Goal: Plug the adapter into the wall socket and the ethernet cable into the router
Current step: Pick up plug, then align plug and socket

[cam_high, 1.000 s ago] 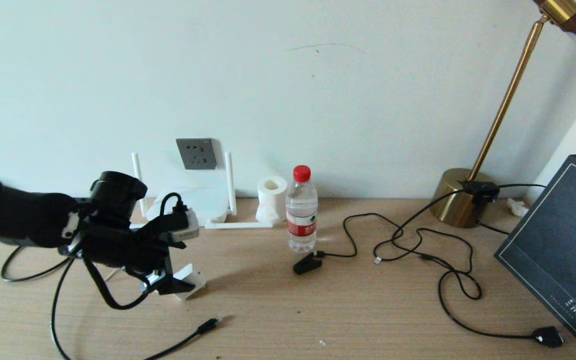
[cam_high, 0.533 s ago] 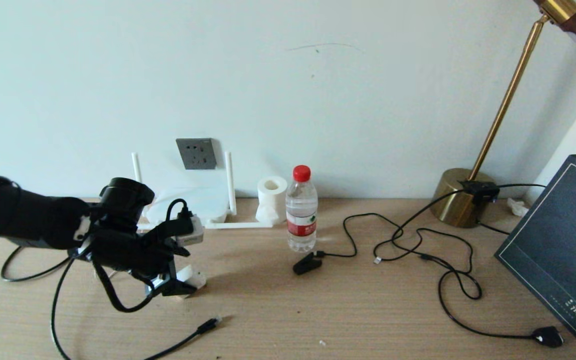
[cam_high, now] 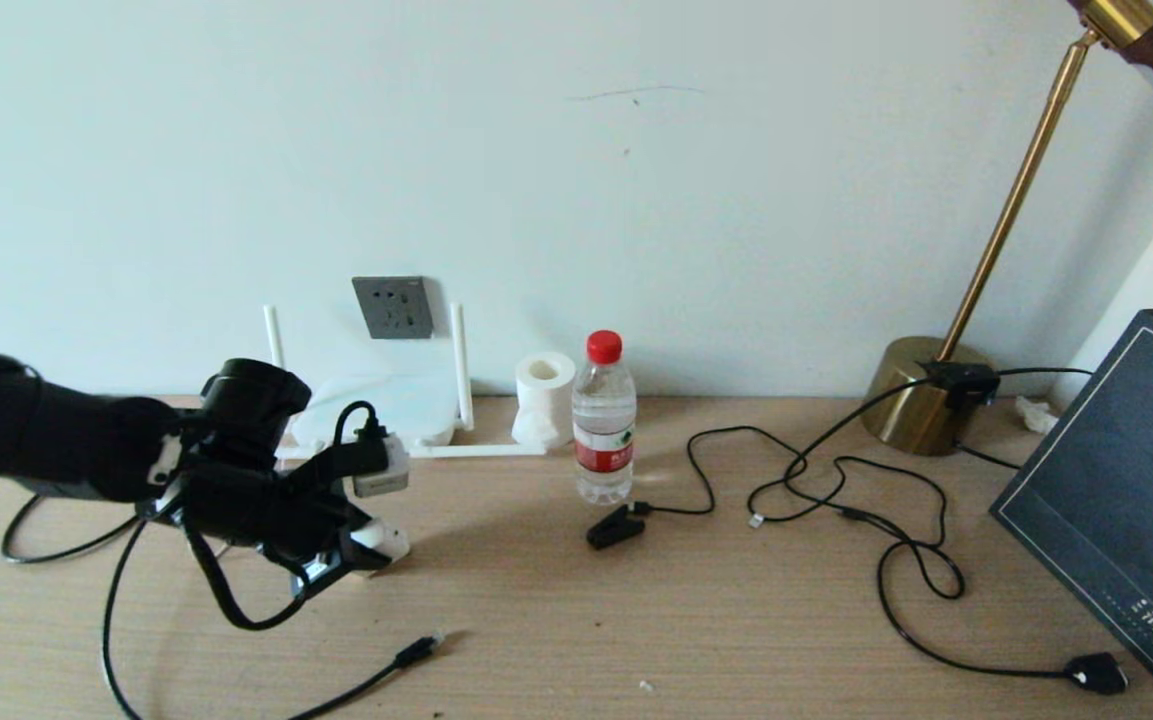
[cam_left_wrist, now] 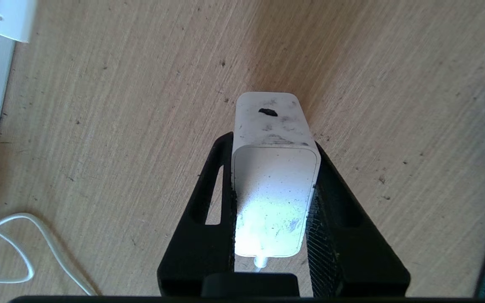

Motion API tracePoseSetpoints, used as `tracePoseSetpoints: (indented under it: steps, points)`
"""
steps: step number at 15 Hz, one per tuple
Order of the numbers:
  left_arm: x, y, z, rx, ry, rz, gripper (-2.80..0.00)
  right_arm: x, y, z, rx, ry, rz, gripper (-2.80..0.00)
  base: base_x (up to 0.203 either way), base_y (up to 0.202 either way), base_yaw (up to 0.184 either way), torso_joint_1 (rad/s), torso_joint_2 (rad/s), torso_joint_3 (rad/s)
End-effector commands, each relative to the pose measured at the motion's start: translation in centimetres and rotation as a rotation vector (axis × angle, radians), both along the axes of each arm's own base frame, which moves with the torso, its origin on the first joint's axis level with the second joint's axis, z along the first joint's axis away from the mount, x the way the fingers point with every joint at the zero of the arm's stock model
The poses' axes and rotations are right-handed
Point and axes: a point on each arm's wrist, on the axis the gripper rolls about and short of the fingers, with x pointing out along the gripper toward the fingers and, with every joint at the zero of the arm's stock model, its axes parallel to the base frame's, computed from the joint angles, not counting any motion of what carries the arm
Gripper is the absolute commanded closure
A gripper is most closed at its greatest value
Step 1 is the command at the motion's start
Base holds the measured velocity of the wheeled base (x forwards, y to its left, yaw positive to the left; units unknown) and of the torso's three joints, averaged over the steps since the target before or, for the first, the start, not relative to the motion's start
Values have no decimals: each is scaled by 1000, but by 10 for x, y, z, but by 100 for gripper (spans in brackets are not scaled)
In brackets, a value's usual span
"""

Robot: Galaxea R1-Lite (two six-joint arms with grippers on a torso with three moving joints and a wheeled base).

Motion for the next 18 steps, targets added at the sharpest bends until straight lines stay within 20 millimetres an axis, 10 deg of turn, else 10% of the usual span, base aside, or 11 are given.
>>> tracePoseSetpoints:
  steps: [1,5,10,18]
  points:
    - [-8,0,9,-26,-25,-21,0,0,0,0,0,1,0,0,0,0,0,0,0,0]
    - [-29,-2,39,-295,-24,-46,0,0,0,0,0,1,0,0,0,0,0,0,0,0]
    - [-80,3,85,-726,187,343,0,0,0,0,0,1,0,0,0,0,0,0,0,0]
    - [-128,8,38,-972,162,639,0,0,0,0,0,1,0,0,0,0,0,0,0,0]
